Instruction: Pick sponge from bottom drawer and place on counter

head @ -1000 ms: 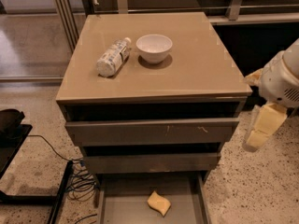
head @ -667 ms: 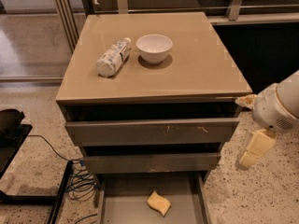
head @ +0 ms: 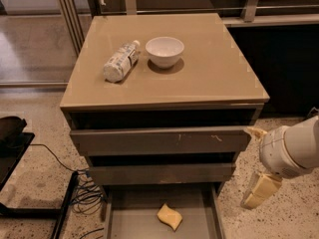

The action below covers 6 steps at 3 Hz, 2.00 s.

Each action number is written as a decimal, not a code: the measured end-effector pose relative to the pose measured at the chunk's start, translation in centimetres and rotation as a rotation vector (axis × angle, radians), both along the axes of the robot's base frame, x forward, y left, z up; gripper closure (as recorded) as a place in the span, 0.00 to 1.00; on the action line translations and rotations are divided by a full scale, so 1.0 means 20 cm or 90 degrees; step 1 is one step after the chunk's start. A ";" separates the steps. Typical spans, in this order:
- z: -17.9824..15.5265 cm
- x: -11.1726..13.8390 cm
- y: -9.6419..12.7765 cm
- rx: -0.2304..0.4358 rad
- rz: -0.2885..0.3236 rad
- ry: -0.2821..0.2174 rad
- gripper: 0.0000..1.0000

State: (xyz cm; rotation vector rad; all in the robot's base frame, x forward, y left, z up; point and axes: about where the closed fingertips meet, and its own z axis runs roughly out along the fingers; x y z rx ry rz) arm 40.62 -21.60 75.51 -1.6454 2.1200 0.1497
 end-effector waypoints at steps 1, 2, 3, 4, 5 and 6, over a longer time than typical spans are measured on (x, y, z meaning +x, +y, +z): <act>-0.03 -0.03 0.02 0.023 0.012 0.011 0.00; -0.30 -0.08 0.12 0.080 0.024 0.038 0.00; -0.66 -0.08 0.24 0.122 0.033 0.040 0.00; -0.93 -0.05 0.34 0.155 0.021 0.020 0.00; -1.16 -0.01 0.41 0.148 -0.001 0.007 0.00; -1.16 0.04 0.42 0.145 -0.011 -0.016 0.00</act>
Offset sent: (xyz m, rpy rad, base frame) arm -0.0202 0.0511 -0.1619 0.2541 0.0795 0.0191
